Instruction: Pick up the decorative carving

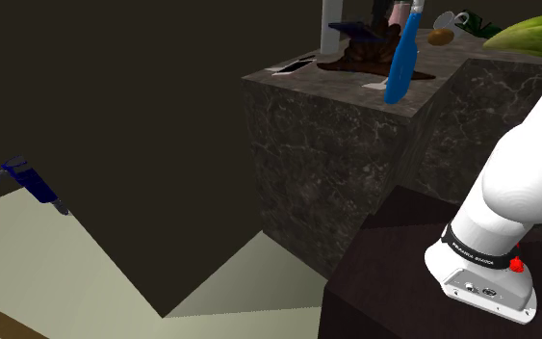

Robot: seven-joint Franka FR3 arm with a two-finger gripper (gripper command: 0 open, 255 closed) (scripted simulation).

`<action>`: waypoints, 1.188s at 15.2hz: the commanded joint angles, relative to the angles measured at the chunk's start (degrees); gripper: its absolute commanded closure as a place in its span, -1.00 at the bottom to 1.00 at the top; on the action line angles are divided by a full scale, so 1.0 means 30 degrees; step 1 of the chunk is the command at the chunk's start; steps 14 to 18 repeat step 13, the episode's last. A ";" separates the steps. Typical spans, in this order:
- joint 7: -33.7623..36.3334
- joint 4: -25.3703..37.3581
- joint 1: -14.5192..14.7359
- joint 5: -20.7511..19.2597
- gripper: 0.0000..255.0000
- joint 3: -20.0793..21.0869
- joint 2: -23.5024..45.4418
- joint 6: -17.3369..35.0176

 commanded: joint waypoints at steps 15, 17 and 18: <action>-0.0350 0.5007 -0.0198 0.1059 1.00 -0.0529 0.1805 -0.3572; -0.0350 0.5007 -0.0198 0.1059 1.00 -0.0529 0.1805 -0.3572; -0.0350 0.5007 -0.0198 0.1059 1.00 -0.0529 0.1805 -0.3572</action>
